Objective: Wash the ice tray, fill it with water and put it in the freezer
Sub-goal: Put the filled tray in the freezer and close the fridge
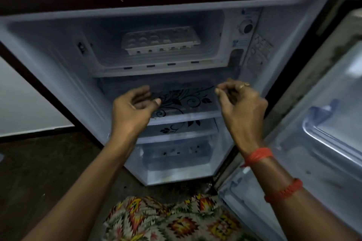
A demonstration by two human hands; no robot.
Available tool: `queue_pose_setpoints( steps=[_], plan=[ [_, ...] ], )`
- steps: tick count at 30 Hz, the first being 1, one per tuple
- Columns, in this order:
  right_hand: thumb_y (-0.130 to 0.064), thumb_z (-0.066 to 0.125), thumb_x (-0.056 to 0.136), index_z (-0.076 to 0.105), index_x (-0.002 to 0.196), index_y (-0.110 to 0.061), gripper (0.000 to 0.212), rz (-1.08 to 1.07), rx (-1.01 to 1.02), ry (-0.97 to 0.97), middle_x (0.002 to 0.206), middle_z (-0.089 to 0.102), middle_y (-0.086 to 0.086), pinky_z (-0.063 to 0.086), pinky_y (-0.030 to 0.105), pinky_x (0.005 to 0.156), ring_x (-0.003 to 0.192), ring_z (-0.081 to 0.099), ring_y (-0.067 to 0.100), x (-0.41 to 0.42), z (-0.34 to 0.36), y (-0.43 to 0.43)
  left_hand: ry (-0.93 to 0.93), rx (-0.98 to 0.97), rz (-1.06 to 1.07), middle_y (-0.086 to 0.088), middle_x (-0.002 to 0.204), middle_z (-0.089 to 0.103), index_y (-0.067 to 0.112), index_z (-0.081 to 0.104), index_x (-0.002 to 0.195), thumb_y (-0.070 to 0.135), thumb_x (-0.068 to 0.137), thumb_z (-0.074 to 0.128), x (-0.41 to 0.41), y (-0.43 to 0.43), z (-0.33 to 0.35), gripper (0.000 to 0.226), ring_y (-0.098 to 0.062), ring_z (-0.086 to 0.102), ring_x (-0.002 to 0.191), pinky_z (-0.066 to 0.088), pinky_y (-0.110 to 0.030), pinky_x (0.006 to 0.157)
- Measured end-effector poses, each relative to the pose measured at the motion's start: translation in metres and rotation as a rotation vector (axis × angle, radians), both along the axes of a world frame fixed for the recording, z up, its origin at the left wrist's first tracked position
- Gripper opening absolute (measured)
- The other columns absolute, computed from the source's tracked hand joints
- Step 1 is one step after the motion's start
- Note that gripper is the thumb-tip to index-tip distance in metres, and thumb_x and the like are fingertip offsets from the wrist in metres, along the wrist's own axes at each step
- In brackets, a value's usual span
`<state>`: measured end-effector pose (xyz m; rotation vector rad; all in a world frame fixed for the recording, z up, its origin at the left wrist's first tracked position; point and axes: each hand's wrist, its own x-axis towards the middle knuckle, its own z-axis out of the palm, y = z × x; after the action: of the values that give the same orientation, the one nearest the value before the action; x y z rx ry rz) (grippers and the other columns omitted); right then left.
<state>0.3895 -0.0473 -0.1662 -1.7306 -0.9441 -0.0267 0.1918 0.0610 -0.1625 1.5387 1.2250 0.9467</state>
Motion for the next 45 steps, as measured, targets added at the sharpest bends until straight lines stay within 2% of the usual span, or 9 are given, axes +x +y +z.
queue_pose_setpoints(
  steps=[6, 12, 18, 22, 26, 29, 36, 41, 45],
  plan=[
    [-0.015, 0.075, 0.089, 0.074, 0.094, -0.021, 0.008, -0.049, -0.059, 0.069, 0.109, 0.072, -0.008, 0.058, 0.024, 0.090, 0.103, 0.070, 0.005, -0.018, -0.013, -0.124, 0.082, -0.017, -0.200, 0.014, 0.121, 0.068, 0.025, 0.067, 0.126, 0.021, 0.089, 0.077, 0.010, -0.097, 0.005, 0.039, 0.002, 0.066, 0.104, 0.052, -0.009, 0.078],
    [-0.015, 0.077, 0.088, 0.075, 0.093, -0.020, 0.007, -0.234, -0.139, 0.107, 0.118, 0.072, -0.002, 0.056, 0.021, 0.092, 0.106, 0.069, 0.005, -0.016, -0.033, -0.270, 0.147, 0.079, -0.441, 0.014, 0.117, 0.069, 0.029, 0.069, 0.118, 0.025, 0.087, 0.076, 0.046, -0.194, 0.039, 0.032, -0.005, 0.065, 0.107, 0.056, -0.033, 0.097],
    [-0.009, 0.077, 0.086, 0.075, 0.089, -0.020, 0.011, -0.477, -0.180, 0.198, 0.113, 0.073, 0.000, 0.052, 0.013, 0.091, 0.101, 0.070, 0.008, 0.014, -0.036, -0.402, 0.100, 0.204, -0.645, 0.020, 0.113, 0.070, 0.033, 0.071, 0.119, 0.030, 0.085, 0.079, 0.104, -0.283, 0.090, 0.035, 0.003, 0.064, 0.105, 0.056, -0.025, 0.093],
    [-0.009, 0.078, 0.083, 0.075, 0.087, -0.024, 0.016, -0.653, -0.215, 0.198, 0.106, 0.075, -0.005, 0.058, 0.031, 0.084, 0.087, 0.074, 0.014, 0.033, -0.029, -0.469, 0.009, 0.448, -0.744, 0.016, 0.115, 0.070, 0.028, 0.069, 0.121, 0.033, 0.090, 0.075, 0.147, -0.342, 0.133, 0.032, 0.002, 0.065, 0.104, 0.052, -0.017, 0.090],
    [-0.012, 0.079, 0.082, 0.075, 0.085, -0.025, 0.014, -0.761, -0.184, 0.236, 0.096, 0.076, -0.005, 0.051, 0.021, 0.083, 0.083, 0.072, 0.011, 0.051, -0.015, -0.510, -0.128, 0.711, -0.788, 0.011, 0.113, 0.070, 0.019, 0.071, 0.117, 0.032, 0.094, 0.072, 0.194, -0.395, 0.173, 0.027, -0.004, 0.065, 0.106, 0.050, -0.019, 0.091],
    [-0.016, 0.076, 0.086, 0.075, 0.089, -0.023, 0.008, -0.796, -0.124, 0.266, 0.092, 0.075, -0.008, 0.055, 0.026, 0.084, 0.084, 0.072, 0.008, 0.063, -0.003, -0.530, -0.147, 0.848, -0.846, 0.009, 0.117, 0.069, 0.018, 0.070, 0.118, 0.039, 0.096, 0.065, 0.237, -0.428, 0.195, 0.030, -0.008, 0.061, 0.112, 0.048, -0.024, 0.095],
    [-0.017, 0.071, 0.093, 0.073, 0.100, -0.020, 0.008, -0.754, 0.005, 0.376, 0.092, 0.070, -0.016, 0.040, -0.003, 0.074, 0.086, 0.063, -0.016, 0.084, 0.032, -0.541, 0.145, 1.003, -0.986, 0.000, 0.132, 0.066, 0.019, 0.063, 0.133, 0.061, 0.099, 0.037, 0.324, -0.469, 0.213, 0.060, -0.021, 0.053, 0.130, 0.041, -0.041, 0.108],
    [-0.018, 0.065, 0.097, 0.071, 0.109, -0.014, 0.014, -0.717, 0.095, 0.423, 0.098, 0.069, -0.013, 0.040, -0.003, 0.072, 0.086, 0.060, -0.021, 0.095, 0.049, -0.548, 0.344, 1.083, -0.987, -0.004, 0.135, 0.064, 0.021, 0.059, 0.139, 0.067, 0.098, 0.022, 0.351, -0.483, 0.202, 0.072, -0.025, 0.056, 0.126, 0.037, -0.048, 0.110],
    [-0.022, 0.061, 0.100, 0.069, 0.114, -0.016, 0.018, -0.692, 0.105, 0.430, 0.101, 0.069, -0.010, 0.040, -0.002, 0.073, 0.086, 0.059, -0.019, 0.100, 0.056, -0.550, 0.386, 1.107, -0.939, -0.005, 0.142, 0.058, 0.021, 0.053, 0.143, 0.062, 0.102, 0.027, 0.344, -0.487, 0.197, 0.064, -0.028, 0.048, 0.134, 0.028, -0.045, 0.115]
  ],
)
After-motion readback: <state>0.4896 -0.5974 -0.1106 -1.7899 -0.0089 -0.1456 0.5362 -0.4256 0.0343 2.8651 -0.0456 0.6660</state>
